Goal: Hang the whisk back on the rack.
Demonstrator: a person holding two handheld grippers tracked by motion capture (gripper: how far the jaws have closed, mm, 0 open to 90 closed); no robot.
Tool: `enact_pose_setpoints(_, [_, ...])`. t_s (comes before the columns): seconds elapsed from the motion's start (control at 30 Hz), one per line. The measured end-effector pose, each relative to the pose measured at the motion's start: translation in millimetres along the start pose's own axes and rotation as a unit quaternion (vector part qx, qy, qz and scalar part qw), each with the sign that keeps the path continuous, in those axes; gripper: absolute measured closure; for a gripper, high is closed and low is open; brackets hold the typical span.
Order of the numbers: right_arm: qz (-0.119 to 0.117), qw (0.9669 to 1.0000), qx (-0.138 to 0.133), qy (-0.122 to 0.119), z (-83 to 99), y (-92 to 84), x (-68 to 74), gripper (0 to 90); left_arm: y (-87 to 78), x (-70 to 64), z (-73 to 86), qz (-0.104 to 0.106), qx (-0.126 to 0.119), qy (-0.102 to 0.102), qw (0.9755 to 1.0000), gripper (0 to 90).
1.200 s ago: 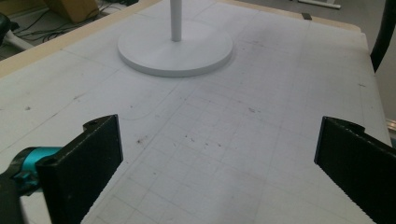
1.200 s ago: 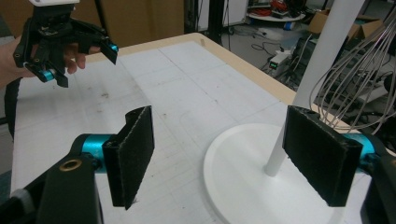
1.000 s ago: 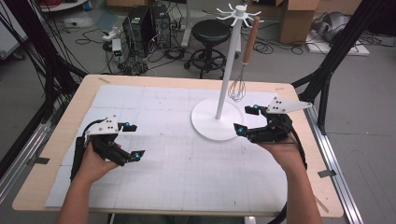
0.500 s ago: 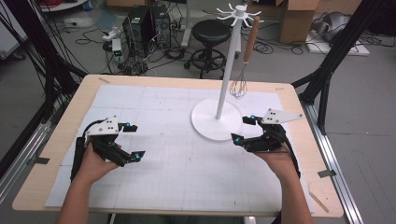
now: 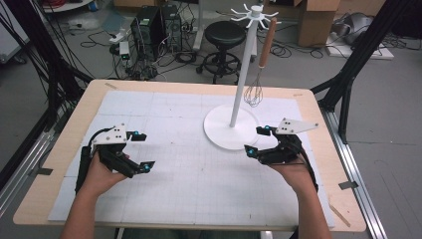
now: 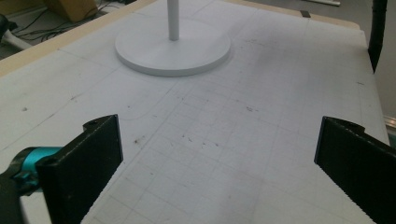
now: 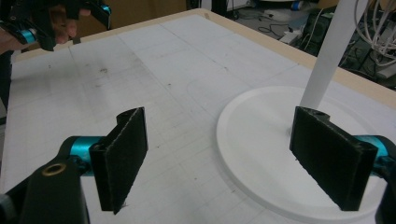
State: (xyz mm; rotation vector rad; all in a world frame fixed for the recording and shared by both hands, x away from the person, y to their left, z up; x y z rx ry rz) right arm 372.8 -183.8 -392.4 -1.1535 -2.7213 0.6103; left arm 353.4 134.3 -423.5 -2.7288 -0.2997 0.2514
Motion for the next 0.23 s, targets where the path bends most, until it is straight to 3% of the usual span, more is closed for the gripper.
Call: enact_pose_setpoints(0.23, [-0.002,1.0000,0.003,0.002,0.3,0.5,1.8,18.5,0.9,1.9,-0.1,0.000,0.000,-0.001,1.0000,1.6])
Point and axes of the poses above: each handheld gripper's, and its own axes: y roughly forward along the jaws, z roughly out of its underside, x roughly to its left, the point moved 10 cm from there along y, roughly forward along the jaws, and after that the axes turned 12 degrees about z, right-handed, at the moved point
